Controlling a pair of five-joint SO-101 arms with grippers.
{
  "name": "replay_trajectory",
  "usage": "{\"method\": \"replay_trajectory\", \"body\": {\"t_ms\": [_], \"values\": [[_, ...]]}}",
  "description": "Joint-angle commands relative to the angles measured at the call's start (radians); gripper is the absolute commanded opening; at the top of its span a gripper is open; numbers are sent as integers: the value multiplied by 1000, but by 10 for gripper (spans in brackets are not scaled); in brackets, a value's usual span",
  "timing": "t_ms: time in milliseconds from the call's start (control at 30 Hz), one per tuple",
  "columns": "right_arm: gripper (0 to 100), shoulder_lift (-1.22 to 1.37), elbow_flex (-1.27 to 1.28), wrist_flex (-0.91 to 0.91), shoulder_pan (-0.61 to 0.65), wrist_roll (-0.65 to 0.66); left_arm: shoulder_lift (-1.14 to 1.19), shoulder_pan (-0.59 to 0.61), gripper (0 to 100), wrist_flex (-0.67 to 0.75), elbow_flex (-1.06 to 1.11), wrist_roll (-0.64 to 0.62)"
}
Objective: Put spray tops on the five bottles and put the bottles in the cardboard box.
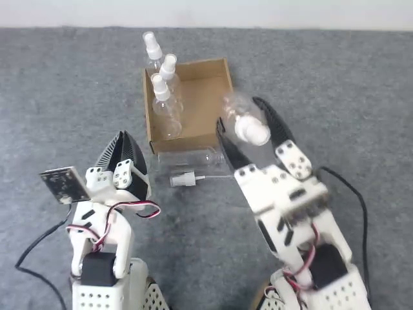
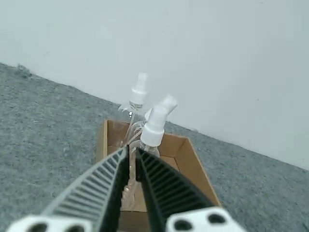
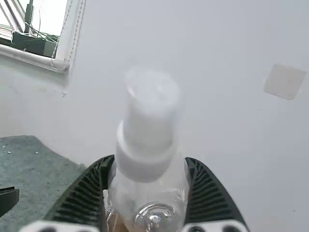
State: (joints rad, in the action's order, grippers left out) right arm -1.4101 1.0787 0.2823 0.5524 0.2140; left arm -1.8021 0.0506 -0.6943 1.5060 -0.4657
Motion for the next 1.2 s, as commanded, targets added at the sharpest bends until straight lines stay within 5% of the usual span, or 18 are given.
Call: {"method": "replay_trajectory", "body": {"t_ms": [0,633,967,1167], "values": [[7,183,-135,-65,2,0,-3,9,13,34,-5,0],[7,898,-468,-246,-73,-9,-3,107,15,35,-12,0],[7,1221,-703,-240,-93,-14,-3,201,15,166,33,-3],[9,1340,-815,-237,-120,-175,-3,203,15,166,33,-3]]}}
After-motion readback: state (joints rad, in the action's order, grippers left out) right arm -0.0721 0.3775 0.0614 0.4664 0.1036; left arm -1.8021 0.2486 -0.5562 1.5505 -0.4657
